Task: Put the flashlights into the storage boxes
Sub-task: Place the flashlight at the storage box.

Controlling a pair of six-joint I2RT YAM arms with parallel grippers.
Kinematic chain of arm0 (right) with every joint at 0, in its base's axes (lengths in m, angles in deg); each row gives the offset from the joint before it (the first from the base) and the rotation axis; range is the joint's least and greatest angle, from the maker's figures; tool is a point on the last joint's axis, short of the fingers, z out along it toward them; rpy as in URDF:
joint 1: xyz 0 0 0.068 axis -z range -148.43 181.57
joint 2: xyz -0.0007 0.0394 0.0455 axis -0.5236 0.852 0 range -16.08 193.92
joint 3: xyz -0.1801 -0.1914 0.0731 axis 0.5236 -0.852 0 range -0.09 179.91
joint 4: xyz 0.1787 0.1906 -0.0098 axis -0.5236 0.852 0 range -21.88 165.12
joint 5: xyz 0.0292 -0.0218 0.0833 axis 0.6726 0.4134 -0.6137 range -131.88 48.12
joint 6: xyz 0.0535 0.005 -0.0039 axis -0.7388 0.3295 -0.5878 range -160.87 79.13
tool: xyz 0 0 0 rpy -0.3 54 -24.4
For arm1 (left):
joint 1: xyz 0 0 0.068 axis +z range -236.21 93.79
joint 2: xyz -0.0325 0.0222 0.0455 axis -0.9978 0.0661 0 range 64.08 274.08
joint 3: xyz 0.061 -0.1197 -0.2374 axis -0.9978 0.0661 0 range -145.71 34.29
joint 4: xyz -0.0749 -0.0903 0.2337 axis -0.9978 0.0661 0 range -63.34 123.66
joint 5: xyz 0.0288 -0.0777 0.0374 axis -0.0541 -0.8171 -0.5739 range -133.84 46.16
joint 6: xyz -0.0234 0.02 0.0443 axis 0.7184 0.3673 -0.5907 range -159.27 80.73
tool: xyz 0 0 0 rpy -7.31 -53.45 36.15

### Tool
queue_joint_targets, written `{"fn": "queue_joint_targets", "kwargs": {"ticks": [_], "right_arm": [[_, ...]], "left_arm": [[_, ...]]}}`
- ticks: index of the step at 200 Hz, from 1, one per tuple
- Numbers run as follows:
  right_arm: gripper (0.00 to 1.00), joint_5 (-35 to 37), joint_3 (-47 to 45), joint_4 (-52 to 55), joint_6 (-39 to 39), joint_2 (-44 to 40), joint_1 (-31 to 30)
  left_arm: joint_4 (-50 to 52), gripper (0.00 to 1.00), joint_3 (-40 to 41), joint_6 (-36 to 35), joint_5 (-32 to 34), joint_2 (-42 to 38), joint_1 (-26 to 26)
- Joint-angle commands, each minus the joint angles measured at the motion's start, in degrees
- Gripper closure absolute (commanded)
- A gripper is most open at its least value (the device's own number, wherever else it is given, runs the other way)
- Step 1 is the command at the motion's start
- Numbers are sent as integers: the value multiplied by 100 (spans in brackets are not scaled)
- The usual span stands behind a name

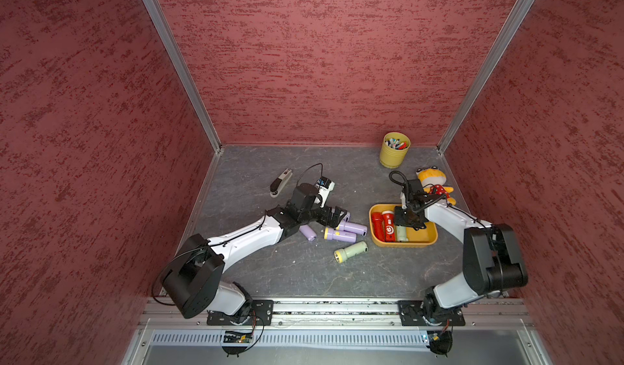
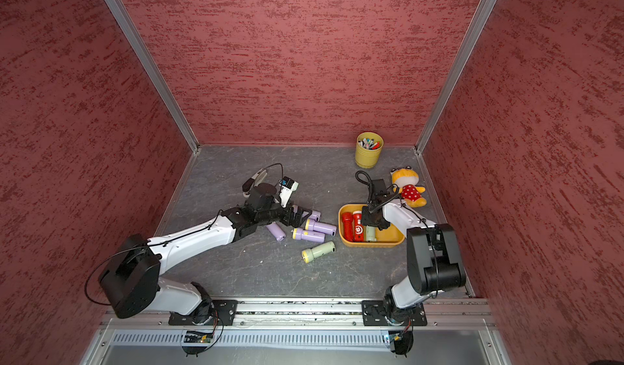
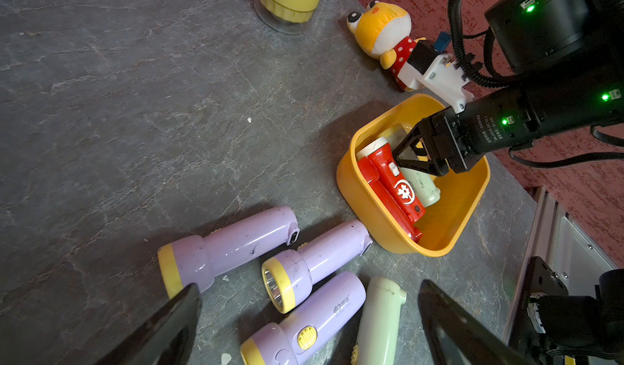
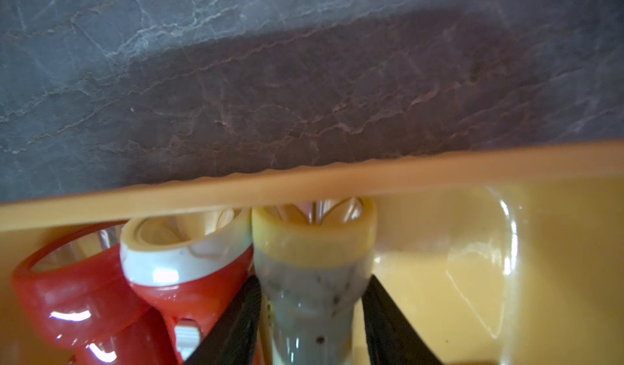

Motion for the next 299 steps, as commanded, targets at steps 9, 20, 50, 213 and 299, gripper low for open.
{"fn": "queue_joint_targets", "kwargs": {"ticks": [9,20,50,213,299], "right_arm": [[47,-369,-25,-155,15,-116,131],[47,-475,-19,-156,-10,-185,174],[42,-654,3,-102,-92,-425,296],[6,-1569,-244,-494,-219,-242,406],[8,-1682,-284,-486,-247,-308,389]], "left_arm": [[54,0,1,-52,58,-68,-3],[46,0,1,-43,58,-52,-3],[36,0,-22,-43,32,-16,-3],[125,0,10,-81,101,-41,-3],[88,1,18,-69,72,-6,-4]]}}
